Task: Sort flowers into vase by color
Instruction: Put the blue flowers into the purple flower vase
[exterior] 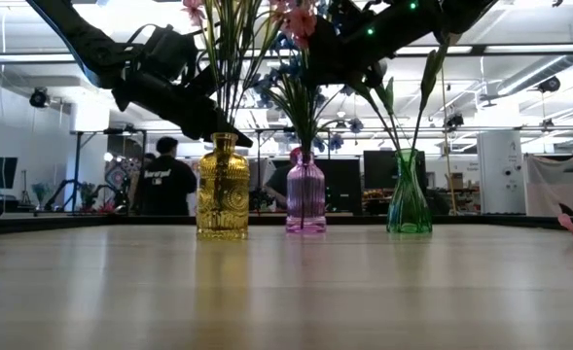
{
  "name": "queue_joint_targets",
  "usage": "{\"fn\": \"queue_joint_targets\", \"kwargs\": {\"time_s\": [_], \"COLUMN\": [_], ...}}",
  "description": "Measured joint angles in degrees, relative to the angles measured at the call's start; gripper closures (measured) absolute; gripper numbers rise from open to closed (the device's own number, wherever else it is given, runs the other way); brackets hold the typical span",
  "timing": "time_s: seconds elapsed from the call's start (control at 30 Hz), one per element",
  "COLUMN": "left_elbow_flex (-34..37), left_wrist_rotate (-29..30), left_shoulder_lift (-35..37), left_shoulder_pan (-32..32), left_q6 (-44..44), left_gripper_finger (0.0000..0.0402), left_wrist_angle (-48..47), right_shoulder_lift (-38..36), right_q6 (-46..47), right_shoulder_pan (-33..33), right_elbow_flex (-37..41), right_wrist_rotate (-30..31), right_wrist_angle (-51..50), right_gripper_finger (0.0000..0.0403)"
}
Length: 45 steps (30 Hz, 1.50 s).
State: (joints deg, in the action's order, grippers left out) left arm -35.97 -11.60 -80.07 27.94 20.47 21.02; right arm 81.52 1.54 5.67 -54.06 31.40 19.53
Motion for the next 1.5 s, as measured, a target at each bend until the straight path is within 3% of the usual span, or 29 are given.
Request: {"fn": "queue_joint_targets", "kwargs": {"time_s": [0.5, 1.07, 1.5], "left_elbow_flex": [0.1, 0.1, 0.1], "left_wrist_rotate": [0.0, 0.0, 0.1], "left_shoulder_lift": [0.0, 0.0, 0.0], "left_shoulder_pan": [0.0, 0.0, 0.0], "left_q6": [0.0, 0.0, 0.0], "left_gripper_finger": [0.0327, 0.0327, 0.0327], "left_wrist_angle": [0.0, 0.0, 0.0], "right_shoulder_lift": [0.6, 9.4, 8.7], "right_q6": [-0.9, -1.8, -2.7], "right_shoulder_pan": [0.0, 0.0, 0.0], "right_elbow_flex": [0.0, 0.1, 0.1], "right_wrist_rotate": [0.0, 0.2, 0.1], "right_wrist_angle": [-1.6, 3.6, 3.4], "right_gripper_finger": [0.0375, 0.0375, 0.0374]}}
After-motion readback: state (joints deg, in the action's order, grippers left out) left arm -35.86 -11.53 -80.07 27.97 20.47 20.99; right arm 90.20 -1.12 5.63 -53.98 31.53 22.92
